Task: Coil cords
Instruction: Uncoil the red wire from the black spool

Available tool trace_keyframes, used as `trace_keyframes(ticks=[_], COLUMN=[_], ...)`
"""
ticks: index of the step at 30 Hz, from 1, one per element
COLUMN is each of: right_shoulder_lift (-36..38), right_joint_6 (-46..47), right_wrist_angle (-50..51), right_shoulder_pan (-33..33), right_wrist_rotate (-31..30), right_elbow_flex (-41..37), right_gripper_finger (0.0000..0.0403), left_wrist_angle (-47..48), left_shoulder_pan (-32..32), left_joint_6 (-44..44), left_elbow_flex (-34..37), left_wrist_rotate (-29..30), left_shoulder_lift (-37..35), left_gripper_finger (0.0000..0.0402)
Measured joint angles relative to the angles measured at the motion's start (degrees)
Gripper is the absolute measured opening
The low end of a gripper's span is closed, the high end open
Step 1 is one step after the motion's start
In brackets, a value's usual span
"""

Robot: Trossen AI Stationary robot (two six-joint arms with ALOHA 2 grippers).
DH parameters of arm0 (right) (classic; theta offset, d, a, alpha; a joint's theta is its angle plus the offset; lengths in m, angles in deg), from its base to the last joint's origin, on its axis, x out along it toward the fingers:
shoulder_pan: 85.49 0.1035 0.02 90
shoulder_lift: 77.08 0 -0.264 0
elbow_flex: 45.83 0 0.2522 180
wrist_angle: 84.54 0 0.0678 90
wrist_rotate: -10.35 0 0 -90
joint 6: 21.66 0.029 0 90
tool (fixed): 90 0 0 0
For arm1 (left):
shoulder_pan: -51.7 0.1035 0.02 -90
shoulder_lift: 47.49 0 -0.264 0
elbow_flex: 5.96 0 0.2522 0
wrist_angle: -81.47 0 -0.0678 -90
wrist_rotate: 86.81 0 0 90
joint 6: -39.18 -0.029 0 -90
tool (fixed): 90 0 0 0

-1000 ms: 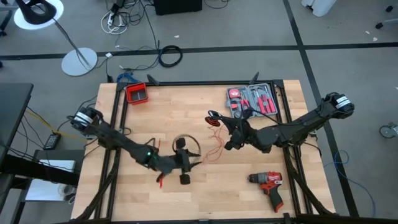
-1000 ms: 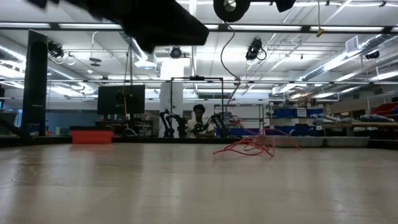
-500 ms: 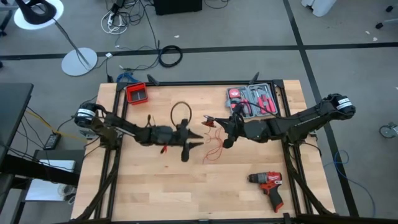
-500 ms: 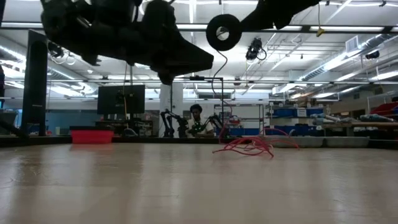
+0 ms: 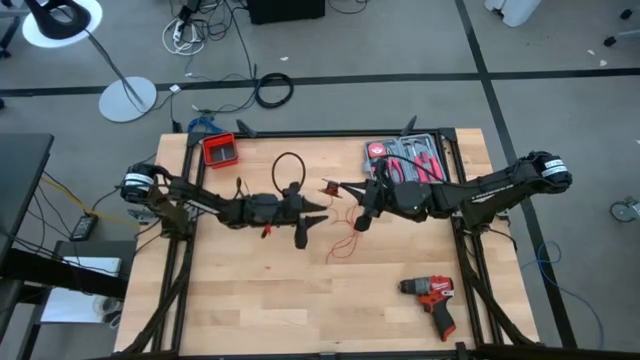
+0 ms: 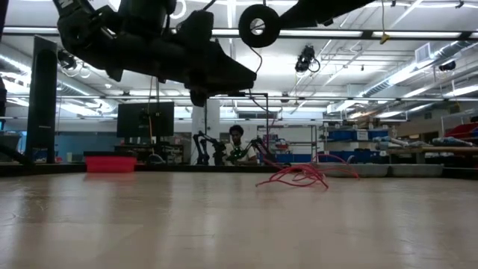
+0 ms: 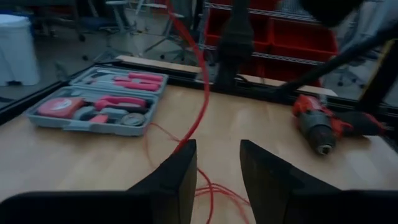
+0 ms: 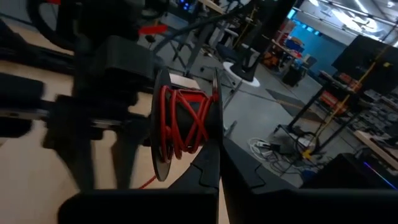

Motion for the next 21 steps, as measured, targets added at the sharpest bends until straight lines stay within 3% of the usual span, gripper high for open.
trace_keyframes(ticks=[17,21], right_shoulder_lift=[0.0,0.0], right_joint_6=[3.4,0.9], right_wrist_angle=[9.1,12.6], right_shoulder_pan=[0.2,0.0], right_wrist_rotate=[-0.7,-8.1], right_elbow_flex=[0.0,0.0], right_gripper_finger=[0.0000,0.0000], left_wrist_angle=[3.4,3.4], left_shoulder_pan=[-0.1,-0.1], left_joint_6=[0.1,0.3], left_elbow_flex=[0.0,0.0], left_wrist_rotate=[3.9,2.4], left_shoulder_lift=[0.0,0.0], left_gripper_finger=[0.0126,0.0126])
